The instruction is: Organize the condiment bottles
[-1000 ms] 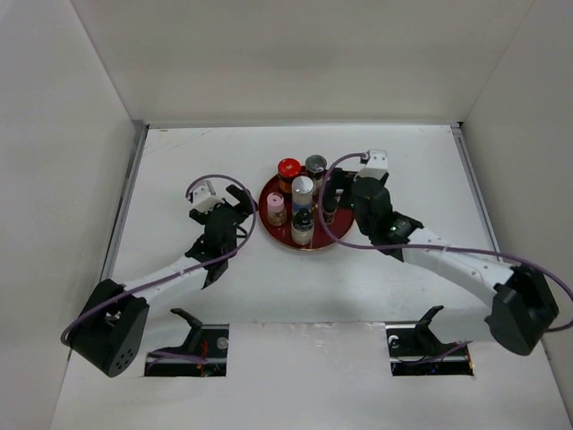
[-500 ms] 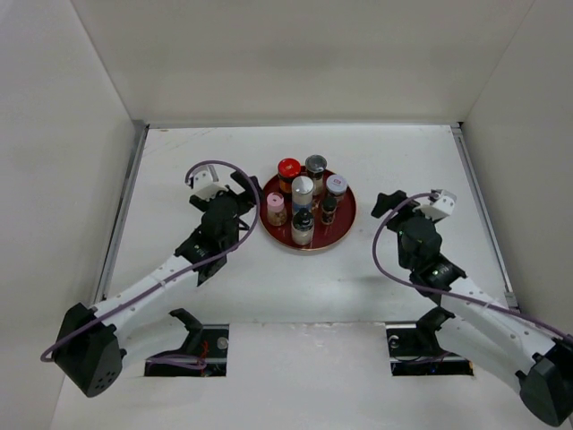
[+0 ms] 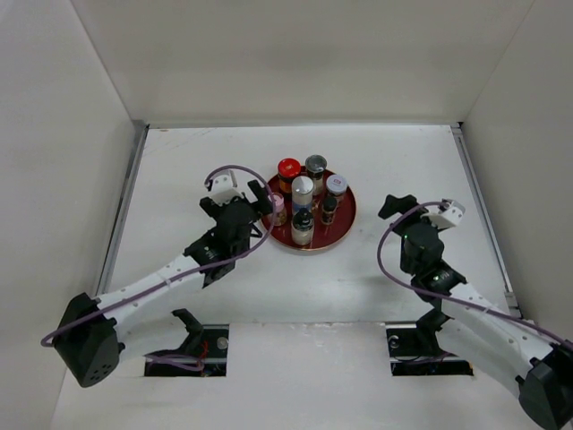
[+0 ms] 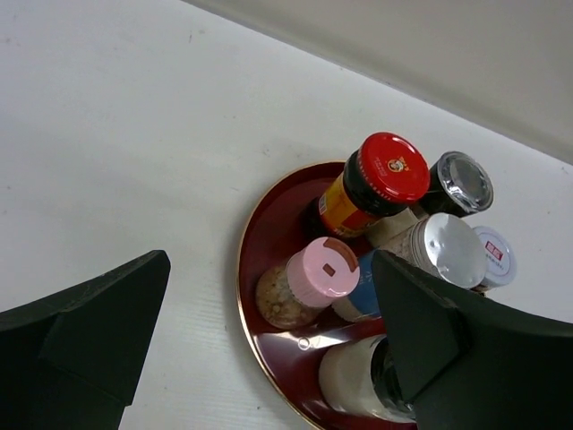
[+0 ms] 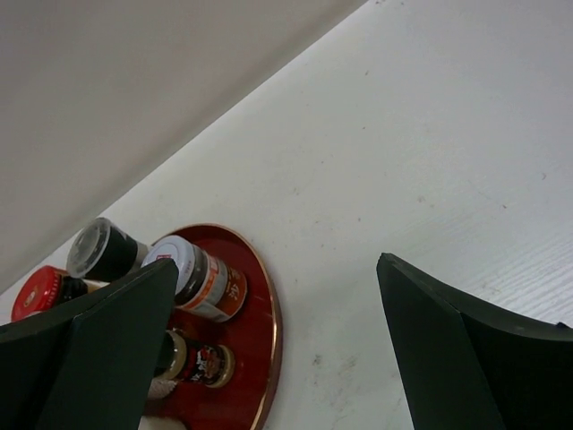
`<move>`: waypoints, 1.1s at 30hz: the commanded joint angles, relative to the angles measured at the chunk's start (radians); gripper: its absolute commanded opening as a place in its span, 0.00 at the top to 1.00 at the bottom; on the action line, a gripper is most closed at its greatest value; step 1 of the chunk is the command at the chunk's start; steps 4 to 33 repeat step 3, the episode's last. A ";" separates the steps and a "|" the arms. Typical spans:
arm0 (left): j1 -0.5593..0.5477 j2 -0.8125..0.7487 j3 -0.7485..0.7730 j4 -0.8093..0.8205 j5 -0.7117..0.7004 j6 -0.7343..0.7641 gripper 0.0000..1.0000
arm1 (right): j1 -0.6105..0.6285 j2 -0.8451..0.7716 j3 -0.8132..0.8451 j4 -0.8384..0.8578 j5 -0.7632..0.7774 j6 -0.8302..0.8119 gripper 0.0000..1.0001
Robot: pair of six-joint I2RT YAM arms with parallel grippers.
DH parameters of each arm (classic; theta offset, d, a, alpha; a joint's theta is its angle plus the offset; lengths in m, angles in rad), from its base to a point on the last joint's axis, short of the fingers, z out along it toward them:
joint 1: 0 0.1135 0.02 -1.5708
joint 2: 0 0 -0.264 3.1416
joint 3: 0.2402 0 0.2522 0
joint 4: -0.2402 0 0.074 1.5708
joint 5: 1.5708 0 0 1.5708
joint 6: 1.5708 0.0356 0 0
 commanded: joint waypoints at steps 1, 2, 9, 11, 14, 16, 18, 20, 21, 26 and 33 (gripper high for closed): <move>-0.022 0.001 0.061 -0.001 -0.061 0.038 0.00 | 0.000 -0.018 -0.012 0.076 -0.002 0.021 0.00; -0.025 0.001 0.064 -0.005 -0.065 0.044 0.00 | -0.001 -0.023 -0.013 0.076 -0.008 0.021 0.00; -0.030 -0.002 0.067 -0.010 -0.072 0.052 0.00 | -0.004 -0.026 -0.016 0.076 -0.012 0.021 0.00; -0.030 -0.002 0.067 -0.010 -0.072 0.052 0.00 | -0.004 -0.026 -0.016 0.076 -0.012 0.021 0.00; -0.030 -0.002 0.067 -0.010 -0.072 0.052 0.00 | -0.004 -0.026 -0.016 0.076 -0.012 0.021 0.00; -0.030 -0.002 0.067 -0.010 -0.072 0.052 0.00 | -0.004 -0.026 -0.016 0.076 -0.012 0.021 0.00; -0.030 -0.002 0.067 -0.010 -0.072 0.052 0.00 | -0.004 -0.026 -0.016 0.076 -0.012 0.021 0.00; -0.030 -0.002 0.067 -0.010 -0.072 0.052 0.00 | -0.004 -0.026 -0.016 0.076 -0.012 0.021 0.00; -0.030 -0.002 0.067 -0.010 -0.072 0.052 0.00 | -0.004 -0.026 -0.016 0.076 -0.012 0.021 0.00; -0.030 -0.002 0.067 -0.010 -0.072 0.052 0.00 | -0.004 -0.026 -0.016 0.076 -0.012 0.021 0.00; -0.030 -0.002 0.067 -0.010 -0.072 0.052 0.00 | -0.004 -0.026 -0.016 0.076 -0.012 0.021 0.00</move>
